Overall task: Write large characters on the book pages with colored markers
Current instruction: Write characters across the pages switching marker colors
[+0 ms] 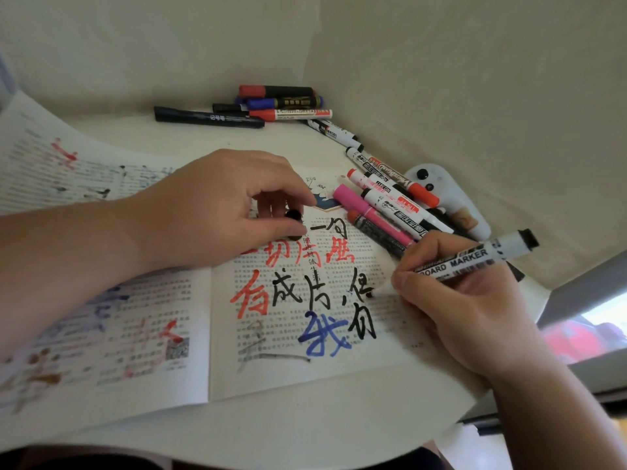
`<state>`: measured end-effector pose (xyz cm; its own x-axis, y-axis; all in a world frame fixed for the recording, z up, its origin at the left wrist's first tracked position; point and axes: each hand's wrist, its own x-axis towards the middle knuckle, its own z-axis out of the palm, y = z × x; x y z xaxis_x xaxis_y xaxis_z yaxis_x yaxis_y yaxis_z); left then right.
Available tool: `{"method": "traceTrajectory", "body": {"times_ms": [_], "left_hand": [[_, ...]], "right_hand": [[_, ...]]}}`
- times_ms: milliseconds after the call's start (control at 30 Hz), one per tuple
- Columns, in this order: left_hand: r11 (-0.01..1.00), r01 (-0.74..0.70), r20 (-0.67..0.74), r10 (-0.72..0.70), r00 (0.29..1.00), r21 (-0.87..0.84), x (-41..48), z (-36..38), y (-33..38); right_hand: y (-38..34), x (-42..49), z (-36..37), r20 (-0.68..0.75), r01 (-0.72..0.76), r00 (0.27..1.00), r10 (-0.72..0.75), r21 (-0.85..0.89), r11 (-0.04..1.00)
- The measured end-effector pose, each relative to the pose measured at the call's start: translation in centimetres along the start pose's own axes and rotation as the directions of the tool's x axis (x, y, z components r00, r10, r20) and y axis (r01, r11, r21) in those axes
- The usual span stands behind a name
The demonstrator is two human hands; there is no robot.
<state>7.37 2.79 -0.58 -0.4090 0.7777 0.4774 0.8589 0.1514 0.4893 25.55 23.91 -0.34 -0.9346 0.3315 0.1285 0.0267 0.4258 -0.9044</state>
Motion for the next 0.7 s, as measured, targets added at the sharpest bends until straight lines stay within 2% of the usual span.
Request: {"method": "traceTrajectory", "body": {"times_ms": [133,200,333,500,633,700], "left_hand": [[1.0,0.008,0.024,-0.007,1.0,-0.003,0.0,0.0,-0.1],[1.0,0.009,0.032,-0.009,0.999,-0.006,0.0,0.0,-0.1],[1.0,0.014,0.058,-0.014,0.998,0.006,0.0,0.1,-0.2],[0.999,0.031,0.07,-0.028,0.997,-0.034,0.0,0.2,-0.2],[0.991,0.083,0.082,-0.074,0.994,-0.107,0.0,0.1,-0.1],[0.985,0.118,0.102,-0.106,0.989,-0.128,0.0,0.1,0.0]], "right_hand": [[-0.1,-0.1,0.0,0.025,0.023,0.999,-0.022,-0.014,1.0],[0.1,0.0,-0.1,0.019,0.023,1.0,-0.023,0.027,0.999],[-0.1,-0.2,-0.1,0.115,0.04,0.992,-0.055,0.126,0.991],[0.3,0.0,-0.1,0.063,0.046,0.997,-0.049,0.045,0.998],[0.4,0.9,-0.4,-0.014,-0.001,1.0,0.004,0.255,0.967],[-0.7,2.0,-0.5,0.033,0.062,0.997,-0.072,0.246,0.967]]}}
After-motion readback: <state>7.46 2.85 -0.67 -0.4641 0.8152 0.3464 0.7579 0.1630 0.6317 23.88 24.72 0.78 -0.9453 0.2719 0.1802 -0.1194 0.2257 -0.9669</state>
